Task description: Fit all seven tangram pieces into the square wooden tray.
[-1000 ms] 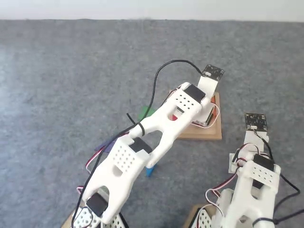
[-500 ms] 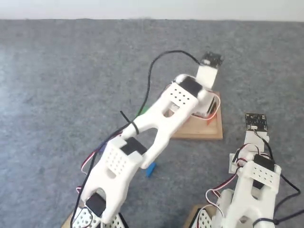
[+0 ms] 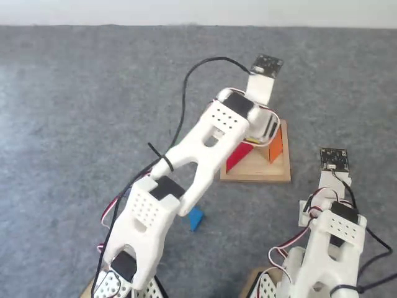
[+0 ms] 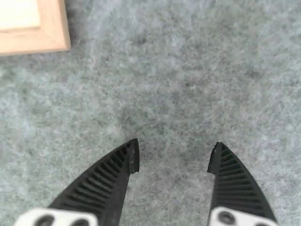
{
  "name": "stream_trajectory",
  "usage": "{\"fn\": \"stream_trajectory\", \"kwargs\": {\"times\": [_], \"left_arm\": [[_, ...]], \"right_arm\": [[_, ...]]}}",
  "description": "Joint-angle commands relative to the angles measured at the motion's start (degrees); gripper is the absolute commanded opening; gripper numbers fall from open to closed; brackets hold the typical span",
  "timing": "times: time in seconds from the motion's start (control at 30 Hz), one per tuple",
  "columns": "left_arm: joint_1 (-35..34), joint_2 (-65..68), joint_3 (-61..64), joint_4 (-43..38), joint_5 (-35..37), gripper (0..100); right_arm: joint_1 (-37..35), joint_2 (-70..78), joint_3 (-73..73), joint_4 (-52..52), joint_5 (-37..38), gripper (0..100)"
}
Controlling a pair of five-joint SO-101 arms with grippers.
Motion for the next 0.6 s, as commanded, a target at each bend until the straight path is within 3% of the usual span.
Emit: {"fn": "stream_trajectory", "kwargs": {"times": [0.0,0.17,0.33,0.43,0.57], "left_arm": [[-6.4,-3.2,-2.1,-1.0,-0.6,21],[-10.7,-8.6,9.3,-7.1,-3.6,21],[-11.5,-25.1,35.6,-25.2,-4.2,21],[-14.2,-39.5,51.6,-34.4,-8.6,21],[-21.5,-54.7,64.6,-33.4,-12.8,21]], "right_arm": [[-0.6,-1.6,-0.2,-0.8,0.7,24.8],[-0.6,-1.6,-0.2,-0.8,0.7,24.8],[-0.6,-1.6,-0.2,-0.8,0.7,24.8],[-0.6,-1.6,-0.2,-0.8,0.7,24.8],[-0.6,-1.6,-0.2,-0.8,0.7,24.8]]}}
